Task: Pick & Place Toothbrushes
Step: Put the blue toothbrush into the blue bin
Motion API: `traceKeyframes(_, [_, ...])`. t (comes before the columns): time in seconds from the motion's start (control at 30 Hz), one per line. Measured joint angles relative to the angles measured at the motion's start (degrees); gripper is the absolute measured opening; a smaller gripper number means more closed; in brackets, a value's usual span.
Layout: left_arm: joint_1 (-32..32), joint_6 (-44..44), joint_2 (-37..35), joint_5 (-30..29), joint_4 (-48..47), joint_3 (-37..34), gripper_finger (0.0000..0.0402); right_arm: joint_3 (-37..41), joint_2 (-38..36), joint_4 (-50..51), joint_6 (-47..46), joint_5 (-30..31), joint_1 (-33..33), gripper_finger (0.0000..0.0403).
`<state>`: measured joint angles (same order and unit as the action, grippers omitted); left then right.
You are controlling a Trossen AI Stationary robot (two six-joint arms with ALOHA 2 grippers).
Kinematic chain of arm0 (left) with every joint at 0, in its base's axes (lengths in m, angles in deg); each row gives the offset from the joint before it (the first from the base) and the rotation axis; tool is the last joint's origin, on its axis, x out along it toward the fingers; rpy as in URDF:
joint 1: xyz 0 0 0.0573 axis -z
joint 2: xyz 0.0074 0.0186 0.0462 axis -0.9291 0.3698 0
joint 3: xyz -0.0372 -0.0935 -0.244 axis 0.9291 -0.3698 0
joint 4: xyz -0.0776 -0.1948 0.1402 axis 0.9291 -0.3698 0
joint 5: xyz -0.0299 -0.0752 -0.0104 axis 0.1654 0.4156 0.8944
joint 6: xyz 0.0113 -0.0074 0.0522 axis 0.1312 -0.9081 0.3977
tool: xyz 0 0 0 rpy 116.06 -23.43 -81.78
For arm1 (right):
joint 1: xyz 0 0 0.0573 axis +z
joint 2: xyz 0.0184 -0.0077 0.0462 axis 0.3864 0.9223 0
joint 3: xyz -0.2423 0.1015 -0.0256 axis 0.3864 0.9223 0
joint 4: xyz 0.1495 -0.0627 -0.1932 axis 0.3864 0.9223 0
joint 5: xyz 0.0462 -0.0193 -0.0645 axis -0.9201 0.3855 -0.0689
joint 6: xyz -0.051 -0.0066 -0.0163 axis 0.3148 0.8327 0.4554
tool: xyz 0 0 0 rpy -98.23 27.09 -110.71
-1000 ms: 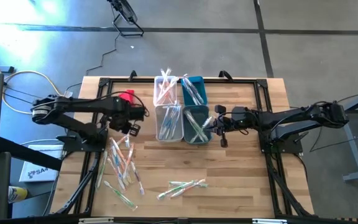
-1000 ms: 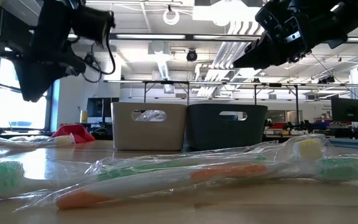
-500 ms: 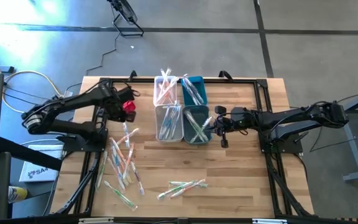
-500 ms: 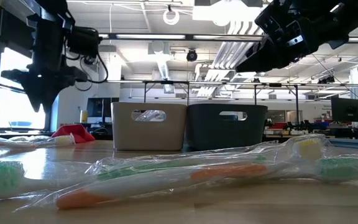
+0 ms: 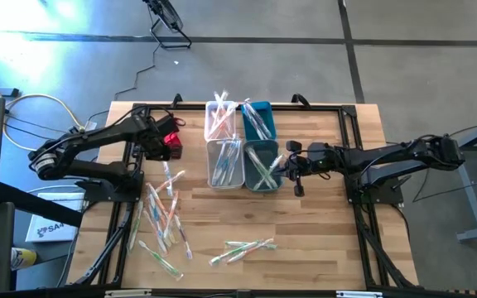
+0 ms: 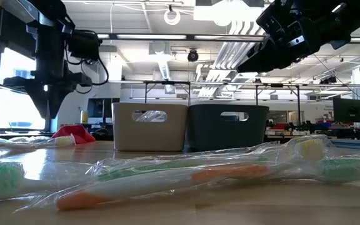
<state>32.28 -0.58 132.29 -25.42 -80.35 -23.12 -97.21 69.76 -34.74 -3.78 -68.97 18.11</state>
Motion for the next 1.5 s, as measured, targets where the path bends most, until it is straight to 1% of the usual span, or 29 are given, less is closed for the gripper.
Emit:
traceKeyframes(0.2, [0.00, 2.48, 0.02, -5.73, 1.38, 0.00, 0.0100, 0.00, 0.00, -0.02, 0.02, 0.00, -0.01, 0.0002])
traceKeyframes(0.43, [0.02, 3.35, 0.07, -5.83, 1.34, 0.00, 0.0103, 0.00, 0.00, -0.02, 0.02, 0.00, 0.00, 0.0002])
traceKeyframes(0.53, [0.02, 3.35, 0.08, -5.73, 1.35, 0.00, 0.0124, 0.00, 0.00, -0.02, 0.02, 0.00, -0.02, 0.0002])
traceKeyframes(0.73, [0.02, 3.11, 1.49, -6.62, 1.49, 0.00, 0.0196, 0.00, 0.00, 0.00, 0.02, 0.00, -0.02, 0.0002])
traceKeyframes(0.83, [0.02, 1.90, 2.52, -6.60, 2.40, 0.00, 0.0211, 0.00, 0.00, 0.00, 0.02, 0.00, -0.01, 0.0002])
traceKeyframes(1.13, [0.02, 1.64, 7.82, -6.42, 2.87, 0.00, 0.0213, 0.00, 0.00, 0.02, 0.02, 0.00, -0.02, 0.0002])
traceKeyframes(1.27, [0.02, 2.76, 10.03, -4.61, 3.47, -0.07, 0.0213, 0.00, 0.00, 0.06, 0.01, 0.00, -0.02, 0.0002])
traceKeyframes(1.37, [0.02, 4.32, 10.49, -2.34, 8.26, -2.21, 0.0213, 0.00, 0.00, 0.25, 0.00, 0.00, -0.01, 0.0002])
traceKeyframes(1.5, [0.02, 4.90, 10.51, -1.14, 14.50, -6.61, 0.0213, 0.00, 0.00, 0.61, -0.02, 0.00, -0.01, 0.0002])
